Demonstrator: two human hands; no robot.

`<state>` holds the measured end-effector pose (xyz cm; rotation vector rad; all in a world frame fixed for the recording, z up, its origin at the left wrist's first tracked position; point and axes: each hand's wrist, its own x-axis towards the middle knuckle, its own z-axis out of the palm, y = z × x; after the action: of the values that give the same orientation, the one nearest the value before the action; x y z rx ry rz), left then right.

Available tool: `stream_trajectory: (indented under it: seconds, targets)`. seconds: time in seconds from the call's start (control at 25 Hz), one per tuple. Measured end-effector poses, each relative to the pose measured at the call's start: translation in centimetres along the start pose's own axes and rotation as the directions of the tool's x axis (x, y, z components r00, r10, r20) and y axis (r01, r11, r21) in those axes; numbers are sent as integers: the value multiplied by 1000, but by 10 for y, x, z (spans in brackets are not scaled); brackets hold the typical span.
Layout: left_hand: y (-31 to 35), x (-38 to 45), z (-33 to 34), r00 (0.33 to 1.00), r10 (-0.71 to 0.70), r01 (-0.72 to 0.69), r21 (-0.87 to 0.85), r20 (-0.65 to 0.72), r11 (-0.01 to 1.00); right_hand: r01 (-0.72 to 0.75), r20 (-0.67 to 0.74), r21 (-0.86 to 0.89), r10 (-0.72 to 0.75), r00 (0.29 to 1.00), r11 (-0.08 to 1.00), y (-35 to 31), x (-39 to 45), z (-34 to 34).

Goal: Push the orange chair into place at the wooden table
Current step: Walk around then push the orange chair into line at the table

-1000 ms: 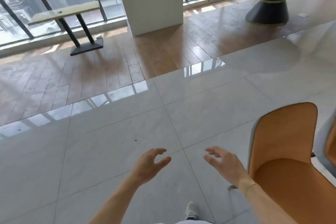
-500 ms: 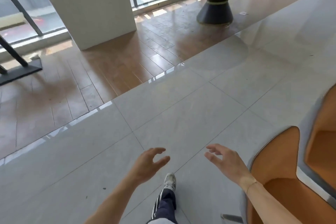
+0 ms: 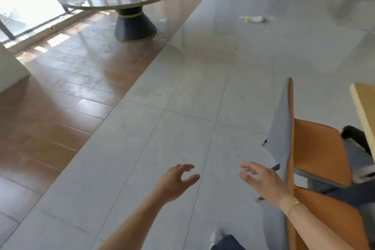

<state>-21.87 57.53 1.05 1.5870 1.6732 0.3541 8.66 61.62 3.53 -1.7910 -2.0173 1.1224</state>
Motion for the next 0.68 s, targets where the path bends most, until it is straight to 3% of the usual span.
stream_trajectory:
  seconds: [0.2,0.4,0.56,0.68]
  targets:
    - [66,120,4,965,178,-211,169,194,963,-127,-179,194,163,970,973,45,29,-38]
    - [144,202,12,865,288,-421,281,412,863,-219,-305,358,336,891,908,72,49,-68]
    - [197,248,37,721,352,-603,290,597,744,-278,-395,438,461,794,855,83,46,-81]
    - [227,276,68,563,366,-737,250,741,628,-359,-477,506,601,642,784,89,27,-67]
